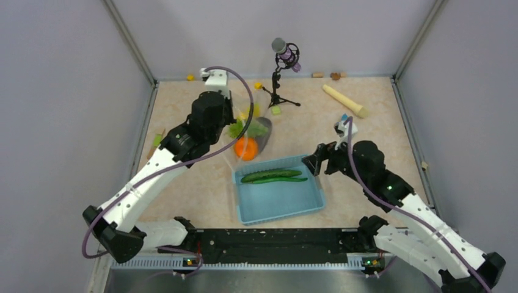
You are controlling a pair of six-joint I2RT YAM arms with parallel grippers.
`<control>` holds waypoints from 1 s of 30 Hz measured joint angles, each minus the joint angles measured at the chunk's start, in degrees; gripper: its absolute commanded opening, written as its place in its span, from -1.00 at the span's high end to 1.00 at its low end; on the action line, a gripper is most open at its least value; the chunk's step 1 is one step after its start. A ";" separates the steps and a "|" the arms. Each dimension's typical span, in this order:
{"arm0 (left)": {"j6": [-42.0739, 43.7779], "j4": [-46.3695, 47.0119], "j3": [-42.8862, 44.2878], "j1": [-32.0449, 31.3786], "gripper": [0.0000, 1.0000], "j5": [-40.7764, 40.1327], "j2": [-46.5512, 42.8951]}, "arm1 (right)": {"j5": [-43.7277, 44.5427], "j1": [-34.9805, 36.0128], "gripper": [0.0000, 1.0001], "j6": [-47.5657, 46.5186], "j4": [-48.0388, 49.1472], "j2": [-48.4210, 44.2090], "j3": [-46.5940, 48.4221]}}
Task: Place the food in the zip-top bag and seal the zipper
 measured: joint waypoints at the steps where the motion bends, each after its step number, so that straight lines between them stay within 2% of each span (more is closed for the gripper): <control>1: -0.70 -1.16 -0.90 0.33 1.00 -2.14 -1.97 | -1.09 0.85 -0.64 -1.16 3.19 1.29 -1.62; 6: -5.60 -10.34 -2.10 0.76 1.00 -10.43 -9.42 | -6.21 7.52 -0.60 -8.55 15.76 8.76 -7.61; 10: -10.29 -18.27 -2.10 0.90 1.00 -15.13 -12.94 | -8.22 13.25 -0.51 -17.66 24.35 18.97 -7.89; 13: -13.79 -23.34 -2.64 0.96 1.00 -16.68 -14.71 | -8.41 17.92 -0.47 -25.88 26.80 27.41 -6.25; 16: -16.44 -26.60 -4.55 0.96 1.00 -16.28 -15.78 | -8.92 20.65 -0.47 -32.96 28.83 35.30 -3.93; 20: -18.16 -28.41 -8.28 0.96 1.00 -12.68 -15.72 | -9.20 21.03 -0.46 -38.88 31.80 40.39 -2.62; 30: -18.01 -25.66 -13.42 0.96 1.00 -8.66 -17.66 | -10.64 21.03 -0.33 -47.01 33.73 52.24 5.29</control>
